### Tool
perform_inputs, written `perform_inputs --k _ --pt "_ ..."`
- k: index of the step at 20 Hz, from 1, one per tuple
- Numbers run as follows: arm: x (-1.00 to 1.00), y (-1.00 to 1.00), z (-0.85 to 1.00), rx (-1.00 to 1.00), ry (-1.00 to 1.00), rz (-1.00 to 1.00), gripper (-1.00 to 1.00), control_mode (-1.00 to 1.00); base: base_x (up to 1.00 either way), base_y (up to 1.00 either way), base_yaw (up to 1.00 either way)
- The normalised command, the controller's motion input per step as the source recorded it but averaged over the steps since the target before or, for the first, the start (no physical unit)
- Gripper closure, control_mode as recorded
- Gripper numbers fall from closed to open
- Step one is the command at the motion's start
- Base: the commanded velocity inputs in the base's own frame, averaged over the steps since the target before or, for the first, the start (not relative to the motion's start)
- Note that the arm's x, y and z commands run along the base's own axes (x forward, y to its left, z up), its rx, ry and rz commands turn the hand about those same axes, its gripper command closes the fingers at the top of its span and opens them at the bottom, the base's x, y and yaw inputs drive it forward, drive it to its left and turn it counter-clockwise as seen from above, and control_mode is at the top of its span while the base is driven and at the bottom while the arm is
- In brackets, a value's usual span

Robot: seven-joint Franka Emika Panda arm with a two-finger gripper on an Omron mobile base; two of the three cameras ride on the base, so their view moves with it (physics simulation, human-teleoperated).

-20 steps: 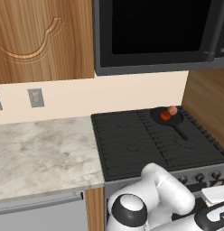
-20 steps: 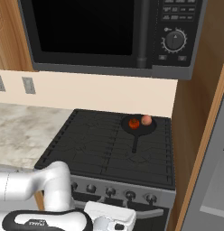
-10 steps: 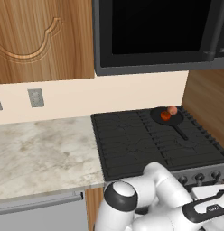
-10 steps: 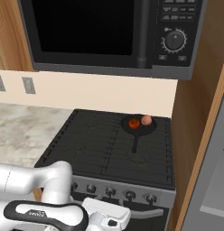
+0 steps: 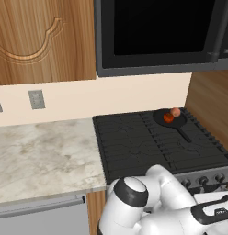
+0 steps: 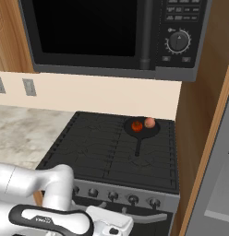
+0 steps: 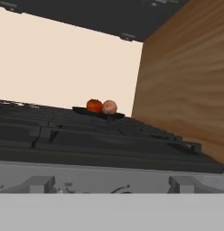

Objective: Place the pan on the rear right burner on the stove. Then place the tomato and the onion in the pan and turn on the rear right burner.

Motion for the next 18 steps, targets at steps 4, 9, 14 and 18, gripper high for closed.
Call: perform_inputs --k 4,9,14,18 --pt "0.00 -0.20 -0.01 0.00 0.00 0.00 -1.00 -1.00 0.00 0.00 0.00" --pt "0.02 -0.19 0.00 0.00 0.00 0.00 -1.00 -1.00 0.00 0.00 0.00" --pt "0.00 -0.01 -0.08 0.00 0.02 0.00 -1.00 -1.00 0.00 0.00 0.00" --pt "0.01 0.00 -0.29 0.00 0.08 0.01 -1.00 -1.00 0.00 0.00 0.00"
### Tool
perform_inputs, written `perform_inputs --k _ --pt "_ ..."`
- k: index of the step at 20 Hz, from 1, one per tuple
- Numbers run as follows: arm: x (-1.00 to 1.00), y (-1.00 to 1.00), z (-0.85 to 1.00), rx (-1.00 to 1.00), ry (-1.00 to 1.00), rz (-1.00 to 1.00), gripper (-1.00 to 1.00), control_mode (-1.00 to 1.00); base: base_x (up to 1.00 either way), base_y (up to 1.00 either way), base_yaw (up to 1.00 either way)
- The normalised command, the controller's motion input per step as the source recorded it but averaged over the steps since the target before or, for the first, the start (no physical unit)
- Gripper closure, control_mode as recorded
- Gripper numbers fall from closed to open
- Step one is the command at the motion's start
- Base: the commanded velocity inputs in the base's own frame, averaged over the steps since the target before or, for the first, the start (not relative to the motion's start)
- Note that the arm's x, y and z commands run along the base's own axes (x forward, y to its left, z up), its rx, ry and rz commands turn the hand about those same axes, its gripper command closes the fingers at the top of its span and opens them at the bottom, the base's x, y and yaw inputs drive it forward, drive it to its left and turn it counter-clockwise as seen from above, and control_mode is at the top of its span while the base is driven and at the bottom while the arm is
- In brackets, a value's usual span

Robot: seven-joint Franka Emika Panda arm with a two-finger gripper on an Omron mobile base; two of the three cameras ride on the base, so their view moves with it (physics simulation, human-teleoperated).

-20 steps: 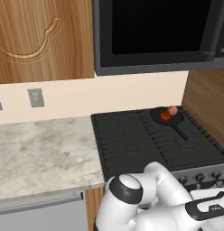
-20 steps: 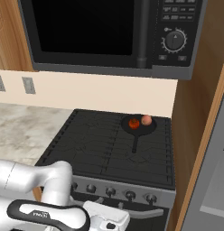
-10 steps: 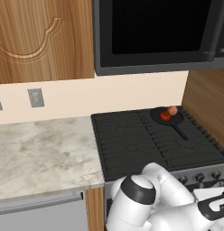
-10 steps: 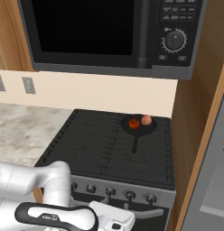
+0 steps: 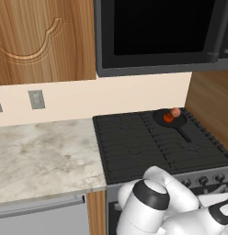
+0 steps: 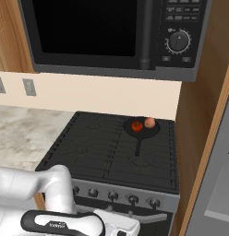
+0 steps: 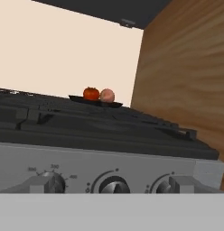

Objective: Place the pan on the rear right burner on the stove. Then place the tomato and the onion in the pan and turn on the rear right burner.

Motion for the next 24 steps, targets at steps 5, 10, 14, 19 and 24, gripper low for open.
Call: perform_inputs --k 5,10,14,19,24 --pt "0.06 0.00 -0.18 0.00 0.09 0.01 -1.00 -1.00 0.00 0.00 0.00" --pt "0.10 0.00 -0.01 0.00 0.07 0.00 -1.00 -1.00 0.00 0.00 0.00" --pt "0.24 0.00 0.00 0.00 0.07 0.00 -1.00 -1.00 0.00 0.00 0.00" --pt "0.14 0.00 0.00 0.00 0.06 0.01 -1.00 -1.00 0.00 0.00 0.00" --pt "0.12 0.00 0.00 0.00 0.04 0.00 -1.00 -1.00 0.00 0.00 0.00"
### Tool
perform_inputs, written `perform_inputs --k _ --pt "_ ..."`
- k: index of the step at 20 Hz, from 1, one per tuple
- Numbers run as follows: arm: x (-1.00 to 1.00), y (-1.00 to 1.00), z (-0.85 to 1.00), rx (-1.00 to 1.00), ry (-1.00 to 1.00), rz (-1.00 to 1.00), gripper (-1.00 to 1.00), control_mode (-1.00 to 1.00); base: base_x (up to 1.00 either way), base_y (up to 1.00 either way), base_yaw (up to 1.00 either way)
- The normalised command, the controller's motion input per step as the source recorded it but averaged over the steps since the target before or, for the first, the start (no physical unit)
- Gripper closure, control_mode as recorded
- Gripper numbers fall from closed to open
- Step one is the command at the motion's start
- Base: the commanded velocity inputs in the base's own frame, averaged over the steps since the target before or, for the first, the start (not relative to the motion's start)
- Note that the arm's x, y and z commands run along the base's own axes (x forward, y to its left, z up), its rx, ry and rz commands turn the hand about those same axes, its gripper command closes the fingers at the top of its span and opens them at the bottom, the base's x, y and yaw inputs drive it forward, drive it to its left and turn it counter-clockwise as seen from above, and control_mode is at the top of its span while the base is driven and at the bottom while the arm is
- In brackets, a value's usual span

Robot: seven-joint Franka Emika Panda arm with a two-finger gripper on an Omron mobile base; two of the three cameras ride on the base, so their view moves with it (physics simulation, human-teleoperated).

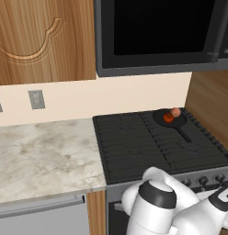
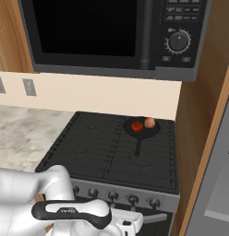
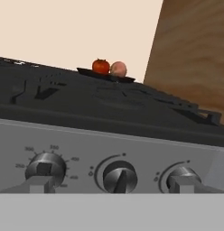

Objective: Place the pan on the rear right burner on the stove. Then place the tomato and the onion in the pan and turn on the rear right burner.

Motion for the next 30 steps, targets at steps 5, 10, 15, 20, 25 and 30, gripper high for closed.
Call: perform_inputs --k 5,10,15,20,25,30 --pt "0.18 -0.01 -0.05 0.00 0.04 0.00 -1.00 -1.00 0.00 0.00 0.00" --pt "0.13 -0.11 -0.08 0.00 0.01 0.00 -1.00 -1.00 0.00 0.00 0.00" --pt "0.00 0.00 -0.03 0.00 0.02 0.00 -1.00 -1.00 0.00 0.00 0.00" --pt "0.00 0.00 -0.11 0.00 0.03 0.00 -1.00 -1.00 0.00 0.00 0.00" --pt "0.01 0.00 -0.04 0.00 0.02 0.00 -1.00 -1.00 0.00 0.00 0.00" --pt "0.15 0.00 -0.01 0.00 0.03 0.00 -1.00 -1.00 0.00 0.00 0.00"
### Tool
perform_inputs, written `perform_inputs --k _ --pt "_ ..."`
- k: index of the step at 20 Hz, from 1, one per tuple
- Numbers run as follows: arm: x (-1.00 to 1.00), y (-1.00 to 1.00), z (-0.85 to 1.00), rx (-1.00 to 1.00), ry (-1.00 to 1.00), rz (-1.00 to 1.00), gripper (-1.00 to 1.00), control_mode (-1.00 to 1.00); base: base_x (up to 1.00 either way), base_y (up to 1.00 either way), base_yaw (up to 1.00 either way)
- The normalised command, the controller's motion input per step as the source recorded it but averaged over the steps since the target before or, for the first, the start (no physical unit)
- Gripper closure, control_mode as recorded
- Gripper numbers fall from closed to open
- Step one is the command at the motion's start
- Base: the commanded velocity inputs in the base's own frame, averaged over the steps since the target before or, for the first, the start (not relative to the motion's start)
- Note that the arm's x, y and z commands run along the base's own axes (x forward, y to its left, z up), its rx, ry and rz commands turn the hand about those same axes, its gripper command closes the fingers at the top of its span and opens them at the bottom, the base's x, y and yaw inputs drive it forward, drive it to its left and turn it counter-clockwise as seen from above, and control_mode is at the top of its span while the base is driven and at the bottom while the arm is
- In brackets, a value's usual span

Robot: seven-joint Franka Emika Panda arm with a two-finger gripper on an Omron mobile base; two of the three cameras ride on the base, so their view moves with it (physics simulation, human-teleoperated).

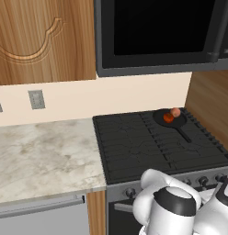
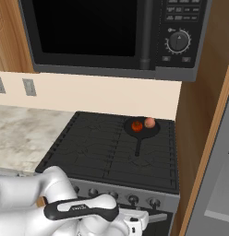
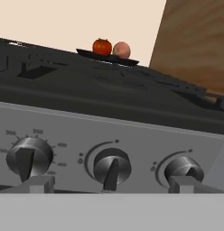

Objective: Place the pan on the rear right burner on the stove. Then place the tomato and the onion in the pan and turn on the rear right burner.

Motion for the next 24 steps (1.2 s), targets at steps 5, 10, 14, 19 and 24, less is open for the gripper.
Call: perform_inputs --k 5,10,14,19,24 --pt "0.03 0.11 0.00 0.00 0.03 0.00 -1.00 -1.00 0.00 0.00 0.00" --pt "0.11 0.02 -0.01 0.00 0.03 0.00 -1.00 -1.00 0.00 0.00 0.00" --pt "0.05 0.02 0.00 0.00 0.01 0.00 -1.00 -1.00 0.00 0.00 0.00" --pt "0.10 0.00 0.00 0.00 0.00 0.00 -1.00 -1.00 0.00 0.00 0.00" --pt "0.08 0.00 0.00 0.00 0.00 0.00 -1.00 -1.00 0.00 0.00 0.00"
